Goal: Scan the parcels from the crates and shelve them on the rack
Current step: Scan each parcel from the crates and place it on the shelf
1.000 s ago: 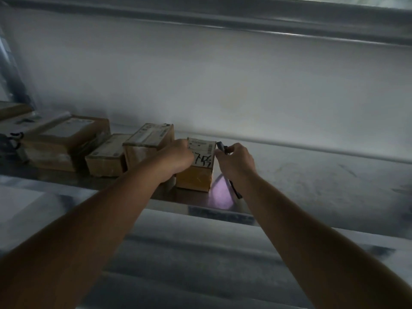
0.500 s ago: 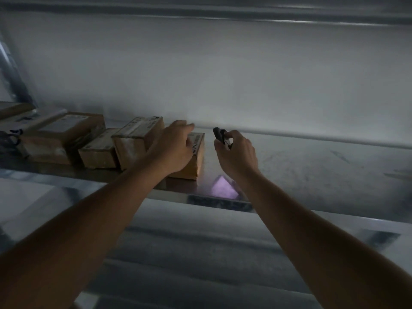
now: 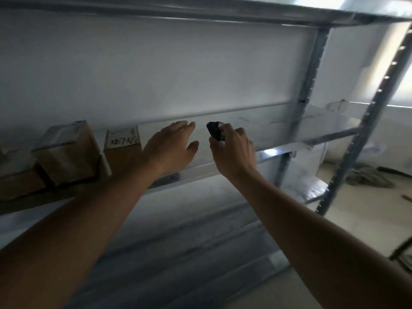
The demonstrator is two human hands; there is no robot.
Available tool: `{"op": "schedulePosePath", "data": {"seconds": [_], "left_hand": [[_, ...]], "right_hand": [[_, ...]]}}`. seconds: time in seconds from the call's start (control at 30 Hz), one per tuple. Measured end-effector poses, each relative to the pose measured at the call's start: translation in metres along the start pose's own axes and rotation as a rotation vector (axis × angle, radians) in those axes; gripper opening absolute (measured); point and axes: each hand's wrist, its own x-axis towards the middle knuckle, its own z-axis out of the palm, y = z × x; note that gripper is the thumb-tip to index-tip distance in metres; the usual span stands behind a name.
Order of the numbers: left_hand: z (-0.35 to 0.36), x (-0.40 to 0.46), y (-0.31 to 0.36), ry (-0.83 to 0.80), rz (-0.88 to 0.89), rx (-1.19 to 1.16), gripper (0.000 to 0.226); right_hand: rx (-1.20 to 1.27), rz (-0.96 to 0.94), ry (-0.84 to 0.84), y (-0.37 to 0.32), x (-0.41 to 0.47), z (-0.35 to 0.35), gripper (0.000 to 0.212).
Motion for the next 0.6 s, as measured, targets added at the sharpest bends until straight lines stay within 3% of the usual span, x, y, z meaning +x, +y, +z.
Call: {"op": "schedulePosePath", "data": {"seconds": [0.3,0.6], "left_hand": [[0.029,0.007,0.155,-0.064,0.328,-0.073,0.059],[0.082,0.033,0.376,-0.073,0.590,-0.141,0.061]], "right_hand": [[-0.205,0.259,0.223,0.105,-0.073,-0.125,0.043],[-0.313,0.402,0.346,0.253,-0.121,-0.277,0.050]]}}
